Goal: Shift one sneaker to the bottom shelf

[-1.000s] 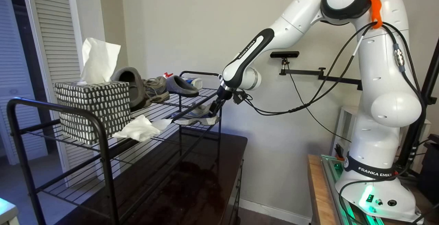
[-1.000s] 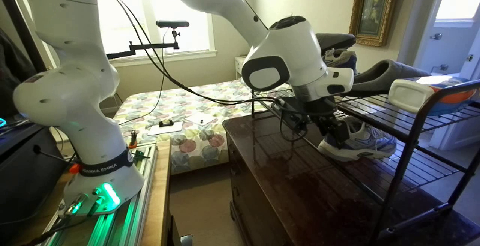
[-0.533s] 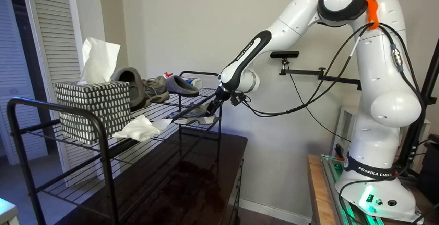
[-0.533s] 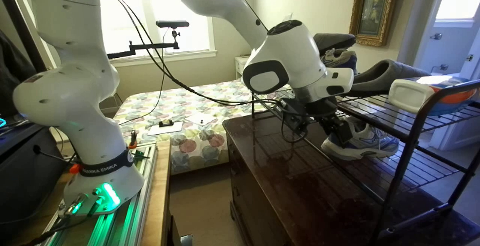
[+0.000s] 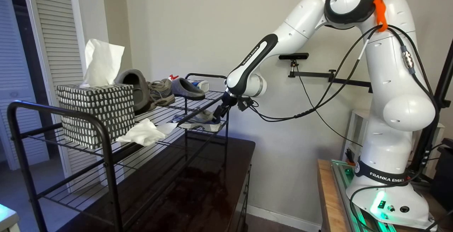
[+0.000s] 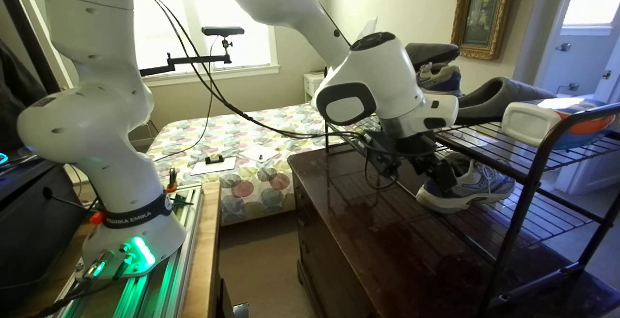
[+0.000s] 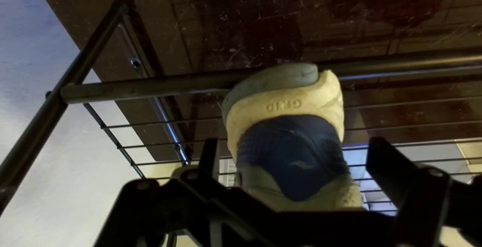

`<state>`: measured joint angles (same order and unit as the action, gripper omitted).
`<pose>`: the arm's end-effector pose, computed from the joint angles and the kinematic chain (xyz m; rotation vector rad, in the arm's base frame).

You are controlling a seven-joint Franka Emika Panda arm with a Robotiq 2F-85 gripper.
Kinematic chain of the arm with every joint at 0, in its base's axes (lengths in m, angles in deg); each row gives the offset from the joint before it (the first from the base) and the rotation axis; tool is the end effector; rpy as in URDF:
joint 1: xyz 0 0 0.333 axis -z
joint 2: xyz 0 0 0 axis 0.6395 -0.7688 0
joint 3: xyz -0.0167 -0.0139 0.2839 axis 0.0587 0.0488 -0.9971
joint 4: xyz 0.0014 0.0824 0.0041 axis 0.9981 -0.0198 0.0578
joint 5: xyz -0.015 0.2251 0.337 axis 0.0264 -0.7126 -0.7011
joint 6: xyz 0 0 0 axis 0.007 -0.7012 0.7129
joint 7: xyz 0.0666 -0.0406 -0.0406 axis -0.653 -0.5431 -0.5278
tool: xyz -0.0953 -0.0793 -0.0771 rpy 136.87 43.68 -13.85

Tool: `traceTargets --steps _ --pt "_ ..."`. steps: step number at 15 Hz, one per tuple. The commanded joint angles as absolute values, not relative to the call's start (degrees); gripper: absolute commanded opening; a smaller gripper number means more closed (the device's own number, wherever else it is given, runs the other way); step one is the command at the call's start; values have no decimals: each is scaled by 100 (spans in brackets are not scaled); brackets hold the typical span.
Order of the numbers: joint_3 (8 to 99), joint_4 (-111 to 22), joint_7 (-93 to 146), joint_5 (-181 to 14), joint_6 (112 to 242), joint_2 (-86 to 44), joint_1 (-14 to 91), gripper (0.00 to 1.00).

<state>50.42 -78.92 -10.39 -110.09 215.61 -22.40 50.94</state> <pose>0.5823 -0.1573 0.2089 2.9935 -0.0841 0.7639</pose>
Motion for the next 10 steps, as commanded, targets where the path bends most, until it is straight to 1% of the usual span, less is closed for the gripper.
traceTargets --steps 1,4,5,8,9,10 --pt "5535 -8188 -1001 -10461 20768 -1848 4916 100" --pt "5644 -8427 -1467 -10139 19728 -1422 5098 100" --pt "5532 -8543 -1374 -9752 19425 -1268 5324 100" --pt "5870 -8671 -1181 -8666 18651 -1028 5236 100" --pt "5701 -8416 -1276 -9237 19013 -1351 5295 100" --pt "5784 -8478 -1266 -9009 18841 -1253 5285 100"
